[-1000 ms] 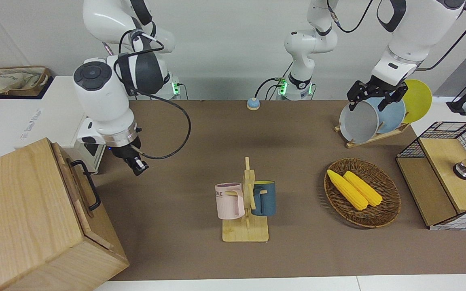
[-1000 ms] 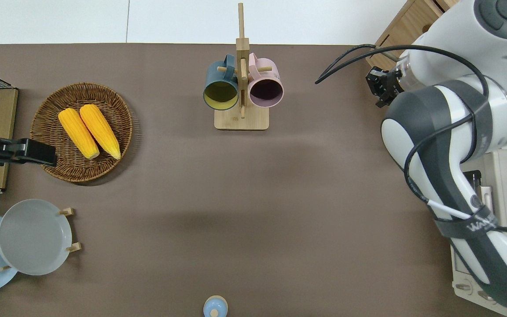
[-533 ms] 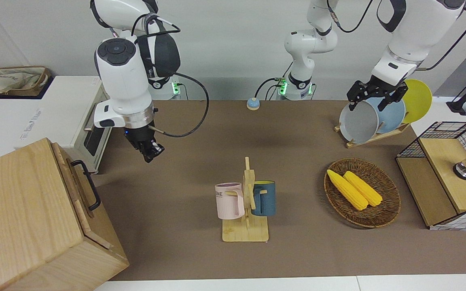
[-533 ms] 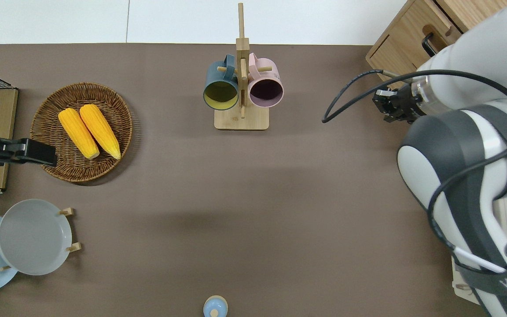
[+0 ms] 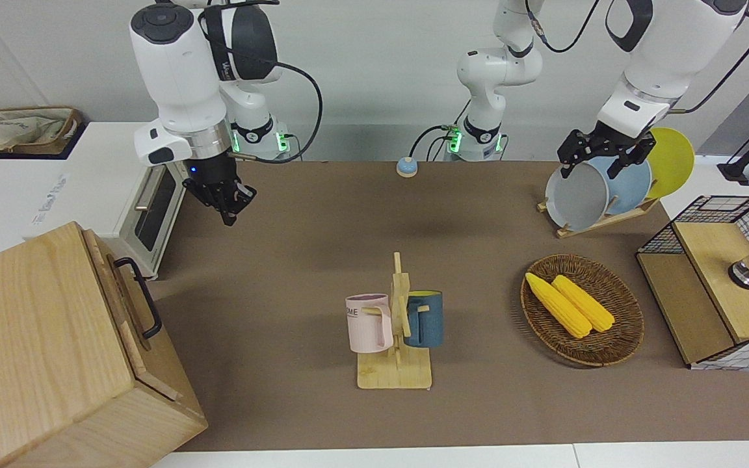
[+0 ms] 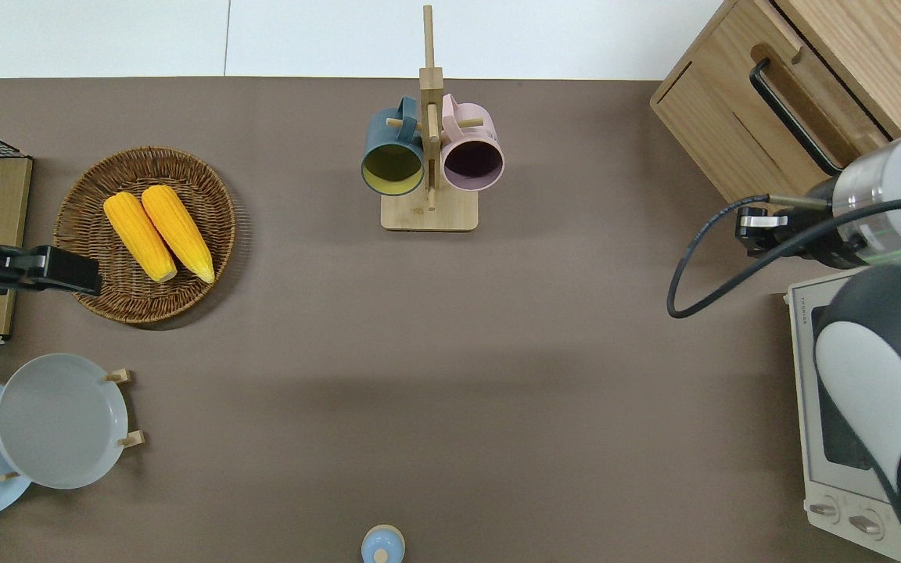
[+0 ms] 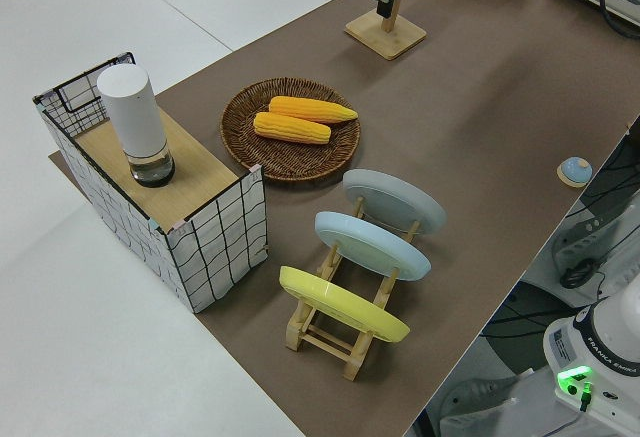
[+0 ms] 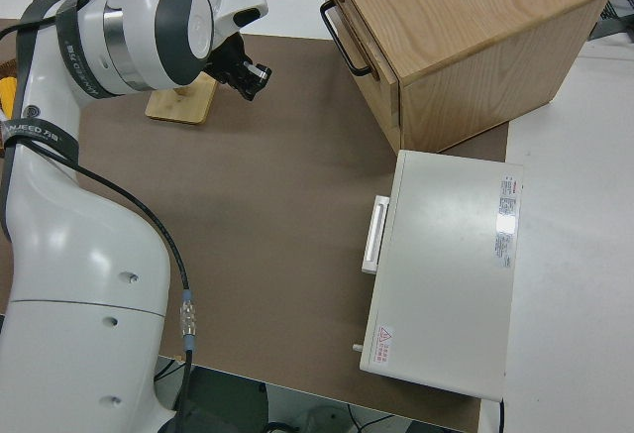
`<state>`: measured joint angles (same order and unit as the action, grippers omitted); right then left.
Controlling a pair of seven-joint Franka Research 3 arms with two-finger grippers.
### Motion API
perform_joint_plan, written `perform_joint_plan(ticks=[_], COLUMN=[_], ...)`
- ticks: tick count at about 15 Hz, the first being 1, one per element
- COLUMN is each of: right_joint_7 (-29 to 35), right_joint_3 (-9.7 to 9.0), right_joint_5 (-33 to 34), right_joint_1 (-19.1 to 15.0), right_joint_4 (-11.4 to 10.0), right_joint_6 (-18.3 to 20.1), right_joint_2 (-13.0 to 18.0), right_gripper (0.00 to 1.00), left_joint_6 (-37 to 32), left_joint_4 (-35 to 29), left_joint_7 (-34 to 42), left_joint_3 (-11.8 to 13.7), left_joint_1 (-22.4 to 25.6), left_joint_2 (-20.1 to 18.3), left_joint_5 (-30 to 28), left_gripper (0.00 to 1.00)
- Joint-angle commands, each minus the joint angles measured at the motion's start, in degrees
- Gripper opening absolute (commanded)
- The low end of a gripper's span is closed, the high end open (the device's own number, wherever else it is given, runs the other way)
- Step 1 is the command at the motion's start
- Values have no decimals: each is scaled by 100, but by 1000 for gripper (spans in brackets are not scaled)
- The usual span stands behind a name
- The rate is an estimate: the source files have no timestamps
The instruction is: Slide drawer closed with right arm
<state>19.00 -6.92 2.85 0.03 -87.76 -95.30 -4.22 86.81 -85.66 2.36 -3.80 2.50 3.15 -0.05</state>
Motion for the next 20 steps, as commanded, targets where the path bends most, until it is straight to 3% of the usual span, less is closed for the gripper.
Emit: perform_joint_plan(ticks=[1, 2, 3, 5, 6, 10, 14, 20], right_joint_7=[-589, -694, -765, -766, -783, -810, -1195, -1416], right_joint_3=[-29, -29, -29, -29, -29, -38, -38, -38], right_joint_5=[-179, -179, -179, -144, -153, -223, -250, -224], right_joint_1=[-223, -249, -258, -267, -267, -293, -294, -294], right_joint_4=[-286, -285, -268, -146, -110, 48, 365, 365], right_joint_6=[117, 126, 144, 161, 161, 205, 390, 556], right_joint_2=[290, 290, 281, 229, 220, 167, 44, 35], right_gripper=[12, 64, 245, 907, 980, 983, 985, 985], left_joint_6=[-103, -103, -103, -103, -103, -103, -103, -103], left_joint_4=[58, 49, 49, 58, 58, 49, 58, 49], left_joint_7=[-60, -60, -60, -60, -60, -60, -60, -60], left_joint_3=[2, 2, 2, 2, 2, 2, 2, 2], left_joint_1=[-39, -39, -39, -39, -39, -39, -39, -39], left_joint_2=[-25, -25, -25, -25, -25, -25, -25, -25], left_joint_5=[102, 102, 102, 102, 102, 102, 102, 102], left_gripper=[993, 993, 993, 993, 993, 993, 993, 993])
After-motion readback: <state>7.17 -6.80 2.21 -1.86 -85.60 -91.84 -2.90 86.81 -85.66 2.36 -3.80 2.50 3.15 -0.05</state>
